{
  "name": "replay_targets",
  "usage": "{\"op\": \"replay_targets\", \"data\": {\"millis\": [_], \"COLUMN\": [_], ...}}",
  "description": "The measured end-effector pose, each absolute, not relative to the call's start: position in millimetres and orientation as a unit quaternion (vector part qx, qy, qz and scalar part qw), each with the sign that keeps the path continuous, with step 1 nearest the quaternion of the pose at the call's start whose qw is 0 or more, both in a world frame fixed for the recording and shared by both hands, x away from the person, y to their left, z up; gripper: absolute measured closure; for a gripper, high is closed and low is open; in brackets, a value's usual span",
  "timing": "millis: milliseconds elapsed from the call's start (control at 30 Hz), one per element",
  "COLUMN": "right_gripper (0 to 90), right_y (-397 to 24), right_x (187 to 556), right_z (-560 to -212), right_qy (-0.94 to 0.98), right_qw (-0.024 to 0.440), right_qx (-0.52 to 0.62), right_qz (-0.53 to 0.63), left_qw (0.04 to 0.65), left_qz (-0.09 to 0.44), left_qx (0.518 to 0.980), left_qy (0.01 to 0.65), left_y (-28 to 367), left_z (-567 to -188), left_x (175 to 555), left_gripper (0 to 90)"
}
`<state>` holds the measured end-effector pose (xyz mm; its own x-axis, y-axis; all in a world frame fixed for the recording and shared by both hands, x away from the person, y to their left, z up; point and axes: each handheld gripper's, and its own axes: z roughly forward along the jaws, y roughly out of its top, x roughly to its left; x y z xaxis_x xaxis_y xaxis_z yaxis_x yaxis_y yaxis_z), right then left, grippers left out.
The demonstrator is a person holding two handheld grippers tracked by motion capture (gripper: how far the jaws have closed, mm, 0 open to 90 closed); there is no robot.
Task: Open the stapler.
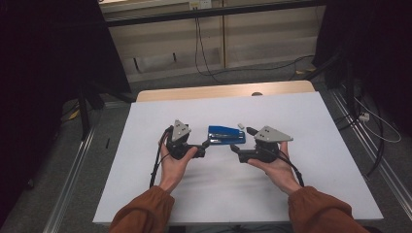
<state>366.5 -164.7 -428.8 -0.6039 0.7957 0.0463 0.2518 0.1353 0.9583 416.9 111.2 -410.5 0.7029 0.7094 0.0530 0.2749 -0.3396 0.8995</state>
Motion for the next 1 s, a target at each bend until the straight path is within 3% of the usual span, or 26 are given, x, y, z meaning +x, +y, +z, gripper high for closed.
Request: {"op": "replay_targets", "data": {"millis": [133, 367, 600, 633, 667, 767, 800, 833, 933, 1000], "right_gripper": [17.2, 25.1, 29.6, 34.8, 47.2, 51.2, 61.9, 61.9, 77.9, 80.5], "right_y": [-161, -154, -151, -152, -152, -152, -150, -150, -148, -148], "right_x": [372, 380, 379, 379, 379, 380, 380, 380, 379, 379], "right_z": [-430, -431, -434, -434, -435, -438, -440, -440, -442, -443], "right_qy": [0.710, 0.713, 0.720, 0.720, 0.723, 0.726, 0.731, 0.731, 0.739, 0.739], "right_qw": [0.248, 0.246, 0.239, 0.232, 0.226, 0.216, 0.206, 0.206, 0.202, 0.200], "right_qx": [0.369, 0.361, 0.358, 0.359, 0.364, 0.366, 0.362, 0.362, 0.353, 0.353], "right_qz": [0.546, 0.548, 0.544, 0.546, 0.543, 0.541, 0.540, 0.540, 0.537, 0.538], "left_qw": [0.499, 0.499, 0.483, 0.486, 0.486, 0.474, 0.470, 0.470, 0.471, 0.464], "left_qz": [0.217, 0.222, 0.216, 0.217, 0.219, 0.230, 0.234, 0.234, 0.227, 0.224], "left_qx": [0.781, 0.776, 0.785, 0.784, 0.783, 0.785, 0.781, 0.781, 0.775, 0.776], "left_qy": [0.307, 0.315, 0.321, 0.321, 0.320, 0.325, 0.338, 0.338, 0.355, 0.365], "left_y": [108, 101, 104, 105, 108, 113, 117, 117, 123, 122], "left_z": [-408, -409, -410, -410, -411, -415, -417, -417, -419, -421], "left_x": [424, 447, 444, 444, 444, 447, 449, 449, 453, 453], "left_gripper": [8.0, 5.7, 5.9, 6.1, 5.9, 5.9, 5.9, 5.9, 5.9, 5.9]}}
